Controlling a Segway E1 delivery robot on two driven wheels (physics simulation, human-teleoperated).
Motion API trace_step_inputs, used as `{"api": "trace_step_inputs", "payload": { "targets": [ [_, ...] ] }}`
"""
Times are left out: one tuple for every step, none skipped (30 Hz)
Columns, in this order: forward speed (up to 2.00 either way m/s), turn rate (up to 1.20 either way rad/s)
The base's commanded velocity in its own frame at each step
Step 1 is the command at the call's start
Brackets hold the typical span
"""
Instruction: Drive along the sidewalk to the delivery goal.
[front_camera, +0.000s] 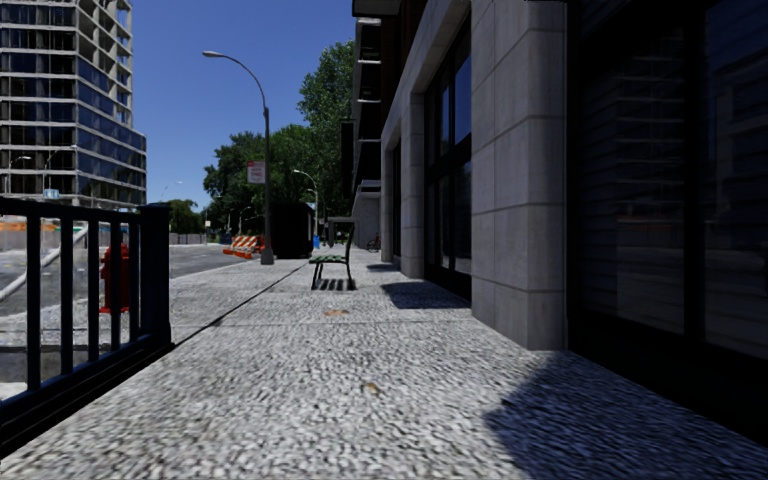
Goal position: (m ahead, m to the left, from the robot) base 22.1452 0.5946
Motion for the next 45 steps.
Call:
{"api": "trace_step_inputs", "payload": {
  "targets": [
    [2.0, 0.0],
    [2.0, 0.0],
    [2.0, 0.0],
    [2.0, 0.0],
    [2.0, 0.0],
    [2.0, 0.0],
    [2.0, 0.0],
    [2.0, 0.0],
    [2.0, 0.0],
    [2.0, 0.0],
    [2.0, 0.0],
    [2.0, 0.0],
    [2.0, 0.0],
    [2.0, 0.0],
    [2.0, 0.0],
    [2.0, 0.0],
    [2.0, 0.0],
    [2.0, 0.0],
    [2.0, 0.0],
    [2.0, 0.0],
    [2.0, 0.0],
    [2.0, 0.0],
    [2.0, 0.0],
    [2.0, 0.0],
    [2.0, 0.0],
    [2.0, 0.0],
    [2.0, 0.0],
    [2.0, 0.0],
    [2.0, 0.0],
    [2.0, 0.0],
    [2.0, 0.0],
    [2.0, 0.0],
    [2.0, 0.0],
    [2.0, 0.0],
    [2.0, 0.0],
    [2.0, 0.0],
    [2.0, 0.0],
    [2.0, 0.0],
    [2.0, 0.0],
    [2.0, 0.0],
    [2.0, 0.0],
    [2.0, 0.0],
    [2.0, 0.0],
    [2.0, 0.0],
    [2.0, -0.06]
  ]
}}
